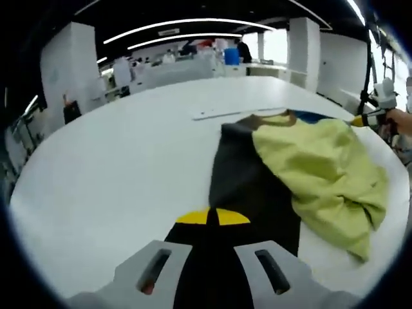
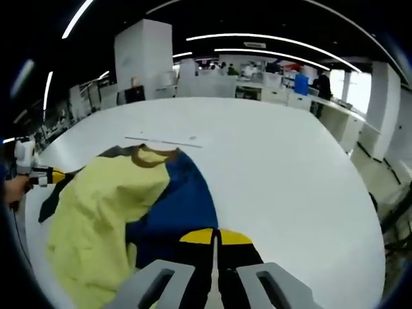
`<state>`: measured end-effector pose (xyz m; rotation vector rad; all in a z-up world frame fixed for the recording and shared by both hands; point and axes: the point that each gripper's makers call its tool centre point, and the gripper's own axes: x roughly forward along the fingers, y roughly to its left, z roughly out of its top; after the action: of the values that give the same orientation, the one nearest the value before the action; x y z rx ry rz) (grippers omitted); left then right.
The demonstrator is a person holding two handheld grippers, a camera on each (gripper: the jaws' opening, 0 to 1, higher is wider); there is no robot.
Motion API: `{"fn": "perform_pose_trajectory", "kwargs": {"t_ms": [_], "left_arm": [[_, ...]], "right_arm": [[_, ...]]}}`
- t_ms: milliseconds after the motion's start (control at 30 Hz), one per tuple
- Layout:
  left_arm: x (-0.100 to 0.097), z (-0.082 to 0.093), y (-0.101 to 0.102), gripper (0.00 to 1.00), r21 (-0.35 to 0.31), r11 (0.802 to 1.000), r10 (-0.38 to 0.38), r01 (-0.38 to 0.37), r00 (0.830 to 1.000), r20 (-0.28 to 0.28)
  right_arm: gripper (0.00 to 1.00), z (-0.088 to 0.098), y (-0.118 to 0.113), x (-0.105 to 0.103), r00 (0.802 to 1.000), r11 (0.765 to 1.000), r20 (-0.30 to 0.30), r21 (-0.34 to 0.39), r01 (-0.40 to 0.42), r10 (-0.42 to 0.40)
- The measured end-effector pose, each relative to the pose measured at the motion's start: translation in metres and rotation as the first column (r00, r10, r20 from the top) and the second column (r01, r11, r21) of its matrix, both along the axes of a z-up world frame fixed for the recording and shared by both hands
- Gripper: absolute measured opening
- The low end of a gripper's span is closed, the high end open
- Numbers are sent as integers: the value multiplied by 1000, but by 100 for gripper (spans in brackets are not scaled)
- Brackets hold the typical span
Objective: Fold the garment on the visible template until the final outline fits inside the template.
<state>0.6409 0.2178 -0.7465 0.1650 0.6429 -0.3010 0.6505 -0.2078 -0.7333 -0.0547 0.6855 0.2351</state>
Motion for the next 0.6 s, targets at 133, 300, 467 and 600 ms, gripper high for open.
{"fn": "perform_pose_trajectory", "kwargs": {"t_ms": [133,300,467,600], "left_arm": [[2,-5,11,0,18,999,30,-30,1000,-9],[5,-9,25,0,42,997,57,-57,998,-15],[11,-12,35,0,75,994,75,-73,997,-13],[17,-17,41,0,111,991,82,-80,997,-15]], "right_arm": [[0,-2,-2,0,1000,1000,-4,-1,17,-17],[0,-4,-5,1,1000,1000,-6,-9,27,-27],[0,-7,-9,3,1000,999,-8,-26,25,-26],[0,-10,-14,6,1000,998,-13,-51,22,-22]]}}
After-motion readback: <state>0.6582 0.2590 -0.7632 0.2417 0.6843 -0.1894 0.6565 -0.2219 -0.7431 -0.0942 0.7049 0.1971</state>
